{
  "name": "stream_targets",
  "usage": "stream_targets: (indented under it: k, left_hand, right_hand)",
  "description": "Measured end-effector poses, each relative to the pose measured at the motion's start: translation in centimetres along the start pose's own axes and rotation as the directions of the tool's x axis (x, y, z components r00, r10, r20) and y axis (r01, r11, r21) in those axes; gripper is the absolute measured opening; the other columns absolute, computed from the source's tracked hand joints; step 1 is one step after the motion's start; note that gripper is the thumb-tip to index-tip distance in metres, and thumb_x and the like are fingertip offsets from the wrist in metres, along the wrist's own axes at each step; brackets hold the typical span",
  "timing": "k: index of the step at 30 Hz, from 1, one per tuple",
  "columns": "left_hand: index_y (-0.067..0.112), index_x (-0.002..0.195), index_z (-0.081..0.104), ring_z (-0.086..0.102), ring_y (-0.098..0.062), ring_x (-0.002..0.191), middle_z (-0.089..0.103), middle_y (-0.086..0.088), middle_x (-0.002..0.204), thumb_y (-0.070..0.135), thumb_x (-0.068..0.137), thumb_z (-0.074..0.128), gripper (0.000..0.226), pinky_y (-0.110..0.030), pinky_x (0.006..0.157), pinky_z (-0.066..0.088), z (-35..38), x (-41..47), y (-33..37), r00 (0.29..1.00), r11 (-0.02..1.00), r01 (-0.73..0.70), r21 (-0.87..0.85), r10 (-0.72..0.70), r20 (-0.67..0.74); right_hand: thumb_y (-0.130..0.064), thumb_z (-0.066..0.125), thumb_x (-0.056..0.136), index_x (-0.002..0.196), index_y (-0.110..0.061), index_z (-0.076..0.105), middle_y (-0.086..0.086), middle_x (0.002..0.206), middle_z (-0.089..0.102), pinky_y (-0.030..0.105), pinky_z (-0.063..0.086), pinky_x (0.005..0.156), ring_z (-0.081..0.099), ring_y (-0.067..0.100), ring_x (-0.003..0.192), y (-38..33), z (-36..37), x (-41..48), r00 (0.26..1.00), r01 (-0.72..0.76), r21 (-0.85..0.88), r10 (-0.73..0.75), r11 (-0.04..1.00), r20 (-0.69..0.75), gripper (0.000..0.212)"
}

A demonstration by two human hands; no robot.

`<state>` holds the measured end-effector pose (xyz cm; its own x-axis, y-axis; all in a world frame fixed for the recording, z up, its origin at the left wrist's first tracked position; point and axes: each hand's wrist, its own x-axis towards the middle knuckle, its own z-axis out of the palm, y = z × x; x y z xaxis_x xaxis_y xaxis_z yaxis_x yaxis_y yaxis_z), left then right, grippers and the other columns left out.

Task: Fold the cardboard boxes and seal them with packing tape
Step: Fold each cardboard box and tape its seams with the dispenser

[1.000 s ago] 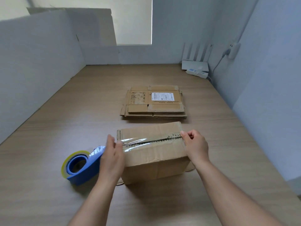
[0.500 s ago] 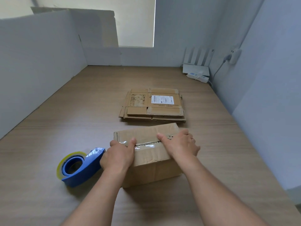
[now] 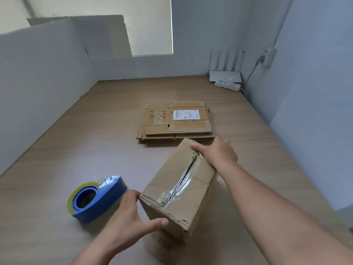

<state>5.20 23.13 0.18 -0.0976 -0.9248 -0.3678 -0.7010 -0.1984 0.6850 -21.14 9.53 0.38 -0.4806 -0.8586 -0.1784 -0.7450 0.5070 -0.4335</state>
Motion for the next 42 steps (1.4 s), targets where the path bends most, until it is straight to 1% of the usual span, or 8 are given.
stream_targets:
  k: [4, 6, 9, 14, 24, 28, 37, 42]
  left_hand:
    - [0.031, 0.124, 0.03, 0.053, -0.011, 0.108, 0.049, 0.011, 0.125, 0.09, 0.03, 0.063, 0.115, -0.03, 0.083, 0.048, 3.2, -0.8, 2.8, 0.983, 0.994, 0.01, 0.105, 0.009, -0.185]
    - [0.038, 0.145, 0.002, 0.047, -0.014, 0.126, 0.041, 0.012, 0.143, 0.092, 0.034, 0.06, 0.137, -0.031, 0.092, 0.045, 3.9, -0.7, 3.4, 0.985, 0.988, -0.012, 0.154, 0.038, -0.171]
    - [0.045, 0.144, -0.022, 0.041, -0.01, 0.129, 0.042, 0.017, 0.142, 0.096, 0.036, 0.051, 0.14, -0.033, 0.093, 0.046, 4.8, -0.8, 3.9, 0.985, 0.97, -0.058, 0.236, 0.095, -0.147]
    - [0.04, 0.149, -0.014, 0.043, -0.013, 0.126, 0.047, 0.016, 0.139, 0.098, 0.037, 0.034, 0.135, -0.033, 0.085, 0.048, 6.0, -0.8, 3.9, 0.976, 0.966, -0.059, 0.251, 0.109, -0.191]
    - [0.032, 0.151, -0.013, 0.047, -0.018, 0.122, 0.052, 0.006, 0.135, 0.082, 0.068, 0.05, 0.115, -0.033, 0.082, 0.048, 8.1, 0.3, 4.6, 0.948, 0.956, -0.018, 0.292, 0.109, -0.299]
    - [0.04, 0.15, -0.009, 0.055, -0.015, 0.113, 0.058, 0.006, 0.129, 0.071, 0.08, 0.051, 0.097, -0.029, 0.08, 0.049, 6.7, 1.1, 3.4, 0.949, 0.909, -0.133, 0.395, 0.232, -0.213]
    - [0.04, 0.151, 0.003, 0.063, -0.018, 0.101, 0.066, 0.003, 0.118, 0.07, 0.085, 0.042, 0.082, -0.026, 0.067, 0.04, 5.8, 1.9, 3.2, 0.947, 0.885, -0.047, 0.463, 0.187, -0.262]
    - [0.045, 0.149, 0.01, 0.062, -0.019, 0.106, 0.065, 0.004, 0.121, 0.07, 0.083, 0.046, 0.079, -0.026, 0.071, 0.041, 5.1, 3.2, 3.6, 0.955, 0.92, -0.044, 0.39, 0.154, -0.255]
  right_hand:
    - [-0.086, 0.058, 0.057, 0.145, -0.018, 0.021, 0.014, 0.143, 0.031, 0.041, 0.043, 0.087, 0.048, 0.036, 0.119, -0.6, 0.6, -1.1, 0.997, -0.08, 0.117, 0.081, 0.99, -0.002, 0.117]
    - [-0.082, 0.057, 0.064, 0.151, -0.024, 0.005, 0.019, 0.153, 0.013, 0.043, 0.041, 0.094, 0.044, 0.038, 0.126, 0.3, 0.9, -1.9, 0.995, -0.097, 0.174, 0.092, 0.98, 0.035, 0.117]
    - [-0.076, 0.053, 0.074, 0.15, -0.032, -0.004, 0.021, 0.155, 0.004, 0.045, 0.04, 0.097, 0.04, 0.037, 0.131, 2.2, 1.2, -4.5, 0.998, -0.025, 0.215, 0.011, 0.976, 0.07, 0.105]
    - [-0.061, 0.054, 0.085, 0.146, -0.048, 0.016, 0.017, 0.155, 0.0, 0.036, 0.035, 0.105, 0.043, 0.035, 0.129, 4.7, 2.0, -10.5, 0.96, 0.19, 0.245, -0.233, 0.951, 0.159, 0.073]
    - [-0.047, 0.055, 0.091, 0.136, -0.053, 0.039, 0.008, 0.157, -0.021, 0.016, 0.004, 0.108, 0.005, 0.02, 0.147, 6.2, 1.3, -12.5, 0.853, 0.33, 0.368, -0.442, 0.869, 0.278, 0.048]
    - [-0.054, 0.057, 0.087, 0.134, -0.056, 0.04, 0.004, 0.158, -0.017, 0.029, 0.008, 0.117, 0.005, 0.024, 0.147, 5.5, 0.5, -10.2, 0.806, 0.395, 0.343, -0.501, 0.852, 0.316, 0.05]
    - [-0.071, 0.066, 0.06, 0.13, -0.07, 0.024, -0.006, 0.156, -0.025, 0.039, 0.014, 0.119, -0.004, 0.022, 0.147, 5.4, 0.8, -8.4, 0.714, 0.52, 0.239, -0.571, 0.82, 0.405, 0.081]
    - [-0.063, 0.052, 0.083, 0.14, -0.043, 0.04, -0.009, 0.154, -0.016, 0.043, 0.003, 0.117, -0.017, 0.014, 0.143, 5.0, 1.8, -8.5, 0.636, 0.769, -0.031, -0.758, 0.639, 0.146, 0.062]
